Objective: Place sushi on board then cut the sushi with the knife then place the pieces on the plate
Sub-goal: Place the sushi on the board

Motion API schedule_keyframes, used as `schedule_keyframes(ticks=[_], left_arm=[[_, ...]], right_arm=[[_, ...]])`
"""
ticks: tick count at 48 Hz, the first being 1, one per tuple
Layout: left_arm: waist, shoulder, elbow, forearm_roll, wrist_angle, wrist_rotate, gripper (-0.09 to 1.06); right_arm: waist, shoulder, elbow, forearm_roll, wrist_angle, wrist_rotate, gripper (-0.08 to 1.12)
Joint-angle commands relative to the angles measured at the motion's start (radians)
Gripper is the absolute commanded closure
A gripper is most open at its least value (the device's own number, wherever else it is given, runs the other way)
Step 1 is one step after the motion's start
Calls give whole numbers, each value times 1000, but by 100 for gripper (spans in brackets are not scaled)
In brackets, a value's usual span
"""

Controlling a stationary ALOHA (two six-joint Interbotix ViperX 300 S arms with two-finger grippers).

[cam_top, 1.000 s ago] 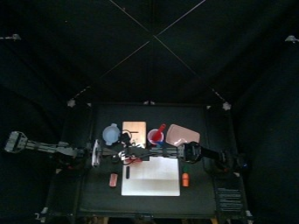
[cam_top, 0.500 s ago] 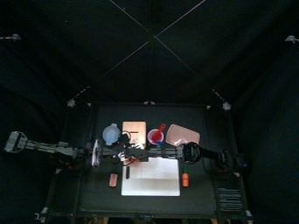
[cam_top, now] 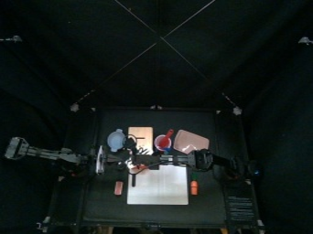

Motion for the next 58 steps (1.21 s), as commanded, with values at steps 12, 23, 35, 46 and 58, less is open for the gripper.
schedule_keyframes(ticks=[12, 23, 35, 46, 58], left_arm=[[17, 5, -94, 5, 6, 3, 89], [31, 3, -91, 3, 26, 2, 89], [32, 3, -98, 2, 44, 0, 89], [38, 5, -123, -14, 58, -2, 89], [60, 5, -184, -49, 149, -2, 89]], right_arm=[[-3, -129, -48, -132, -9, -117, 36], [8, -225, -23, -179, 57, -144, 36], [18, -422, 227, -193, 48, -155, 36], [-5, -692, 857, -17, -443, 6, 36], [0, -764, 1227, 5, -738, 40, 36]])
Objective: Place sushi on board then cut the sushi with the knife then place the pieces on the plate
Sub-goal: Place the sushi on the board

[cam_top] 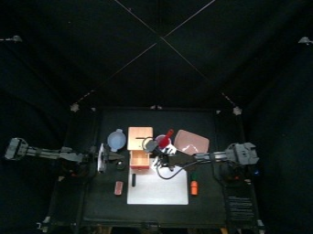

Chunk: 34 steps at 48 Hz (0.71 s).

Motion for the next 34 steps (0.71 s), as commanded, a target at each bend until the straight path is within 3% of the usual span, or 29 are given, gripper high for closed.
schedule_keyframes(ticks=[1, 13, 24, 34], left_arm=[[6, 5, -55, -8, 34, 0, 89], [25, 5, -67, -9, 51, -2, 89], [29, 5, -66, -15, 51, -3, 89], [41, 9, -61, -38, 49, -3, 89]], right_arm=[[6, -8, 74, -6, -67, -20, 36], [55, 8, 123, -81, -133, -40, 36], [138, 55, 120, -301, -94, -66, 36], [164, 150, 64, -318, -35, -206, 36]])
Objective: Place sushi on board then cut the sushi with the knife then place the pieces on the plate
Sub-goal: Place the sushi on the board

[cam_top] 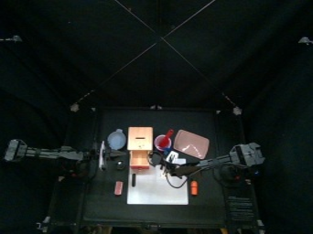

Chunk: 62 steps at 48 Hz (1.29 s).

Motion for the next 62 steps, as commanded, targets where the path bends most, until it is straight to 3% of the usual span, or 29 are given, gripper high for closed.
schedule_keyframes(ticks=[1, 10, 31, 62], left_arm=[[11, 11, -17, -20, -5, -2, 89], [11, 31, -14, -57, -3, 0, 89], [12, 38, -5, -57, -3, 0, 89], [6, 38, 17, -72, -2, -3, 89]], right_arm=[[8, 34, -60, -17, 40, -66, 36], [17, 66, -103, -66, 109, -104, 36], [31, 81, -75, -132, 101, 229, 36], [152, 176, -100, -18, 31, 178, 35]])
